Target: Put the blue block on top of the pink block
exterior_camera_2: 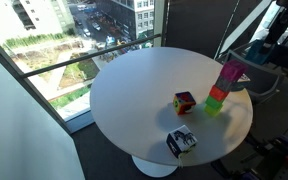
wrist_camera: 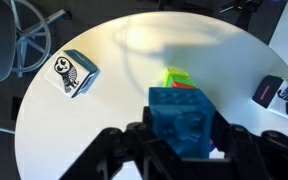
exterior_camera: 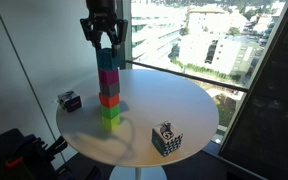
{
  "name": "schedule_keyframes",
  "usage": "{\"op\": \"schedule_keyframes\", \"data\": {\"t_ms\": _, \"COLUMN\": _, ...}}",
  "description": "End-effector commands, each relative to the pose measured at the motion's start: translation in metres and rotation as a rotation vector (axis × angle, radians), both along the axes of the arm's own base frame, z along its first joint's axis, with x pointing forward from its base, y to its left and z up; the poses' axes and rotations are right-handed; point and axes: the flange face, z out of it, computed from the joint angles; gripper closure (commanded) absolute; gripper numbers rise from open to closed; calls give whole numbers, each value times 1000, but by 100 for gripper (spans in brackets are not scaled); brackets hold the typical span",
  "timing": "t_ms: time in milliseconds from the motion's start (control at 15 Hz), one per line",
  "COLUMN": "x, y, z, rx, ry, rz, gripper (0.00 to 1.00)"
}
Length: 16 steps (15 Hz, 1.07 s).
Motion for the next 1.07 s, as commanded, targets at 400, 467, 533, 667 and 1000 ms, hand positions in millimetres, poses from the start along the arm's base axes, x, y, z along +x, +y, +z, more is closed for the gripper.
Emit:
{"op": "schedule_keyframes", "data": {"t_ms": 400, "x": 6, "y": 21, "z": -2, "rx": -29, "ry": 12, "rz": -96, "gripper": 69}}
{"op": "schedule_keyframes", "data": {"t_ms": 467, "x": 8, "y": 22, "z": -3, "rx": -28, "ry": 15, "rz": -108, "gripper": 69}}
{"op": "schedule_keyframes", "data": {"t_ms": 533, "x": 8, "y": 23, "z": -4, "rx": -29, "ry": 16, "rz": -117, "gripper": 69}}
{"op": "schedule_keyframes", "data": {"t_ms": 667, "x": 11, "y": 24, "z": -6, "rx": -27, "ry": 19, "rz": -136, "gripper": 69}}
{"op": "schedule_keyframes", "data": {"t_ms": 1000, "x": 16, "y": 26, "z": -9, "rx": -24, "ry": 24, "rz": -165, "gripper": 69}}
